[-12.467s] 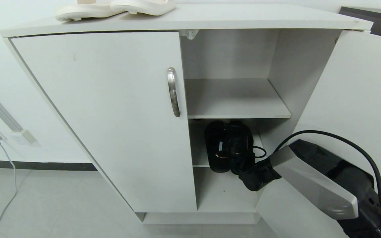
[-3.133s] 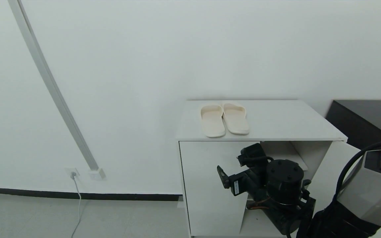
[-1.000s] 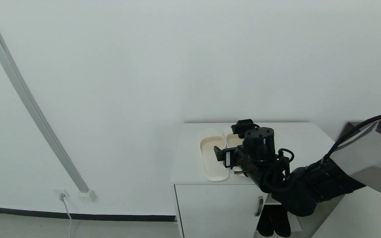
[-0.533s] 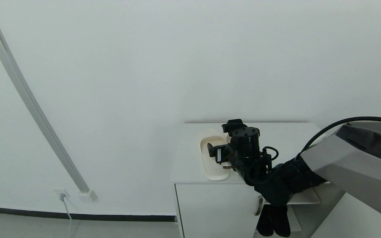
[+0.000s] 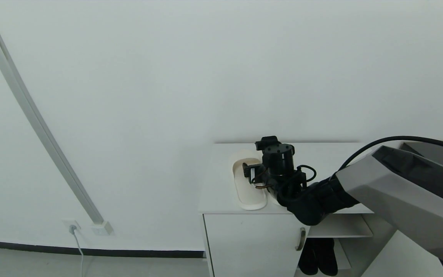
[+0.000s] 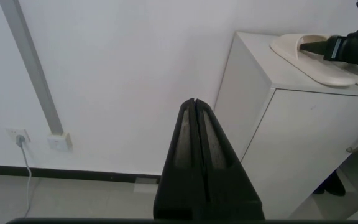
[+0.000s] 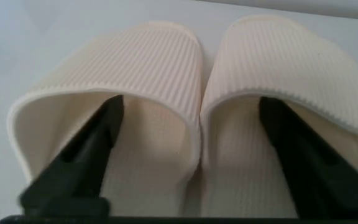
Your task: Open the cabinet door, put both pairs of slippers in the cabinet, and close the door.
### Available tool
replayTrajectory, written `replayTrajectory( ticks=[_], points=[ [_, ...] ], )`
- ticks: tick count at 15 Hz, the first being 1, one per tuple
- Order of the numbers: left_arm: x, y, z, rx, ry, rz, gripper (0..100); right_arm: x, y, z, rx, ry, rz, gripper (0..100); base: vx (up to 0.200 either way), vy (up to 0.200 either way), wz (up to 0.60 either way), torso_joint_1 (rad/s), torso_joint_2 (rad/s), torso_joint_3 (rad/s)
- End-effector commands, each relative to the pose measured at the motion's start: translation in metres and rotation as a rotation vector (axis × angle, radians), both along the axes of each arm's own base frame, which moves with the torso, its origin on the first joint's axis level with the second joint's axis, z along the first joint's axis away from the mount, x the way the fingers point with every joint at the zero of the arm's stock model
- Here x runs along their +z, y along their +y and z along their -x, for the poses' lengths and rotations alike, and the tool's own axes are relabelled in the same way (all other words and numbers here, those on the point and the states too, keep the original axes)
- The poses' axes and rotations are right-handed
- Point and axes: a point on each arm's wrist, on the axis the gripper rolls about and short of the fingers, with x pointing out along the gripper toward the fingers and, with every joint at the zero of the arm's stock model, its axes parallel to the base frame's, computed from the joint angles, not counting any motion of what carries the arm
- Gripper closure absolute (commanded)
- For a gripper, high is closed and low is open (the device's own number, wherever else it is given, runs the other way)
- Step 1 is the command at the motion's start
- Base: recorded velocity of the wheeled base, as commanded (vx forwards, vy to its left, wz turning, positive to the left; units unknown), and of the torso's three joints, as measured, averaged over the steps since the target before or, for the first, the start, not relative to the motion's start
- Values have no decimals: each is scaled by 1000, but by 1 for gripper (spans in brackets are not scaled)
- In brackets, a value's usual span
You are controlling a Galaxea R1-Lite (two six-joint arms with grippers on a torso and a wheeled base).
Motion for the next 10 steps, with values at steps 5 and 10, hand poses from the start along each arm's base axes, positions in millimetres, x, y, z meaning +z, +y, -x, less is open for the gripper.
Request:
replayTrajectory(
  ticks=[5, 10],
  points=[
    [0, 0, 0, 0, 1, 0, 100, 4, 2, -3, 2, -22, 8, 100, 0, 0, 0, 0, 0, 0],
    [0, 0, 0, 0, 1, 0, 100, 44, -13, 26, 18, -51, -14, 100, 0, 0, 0, 0, 0, 0]
  ],
)
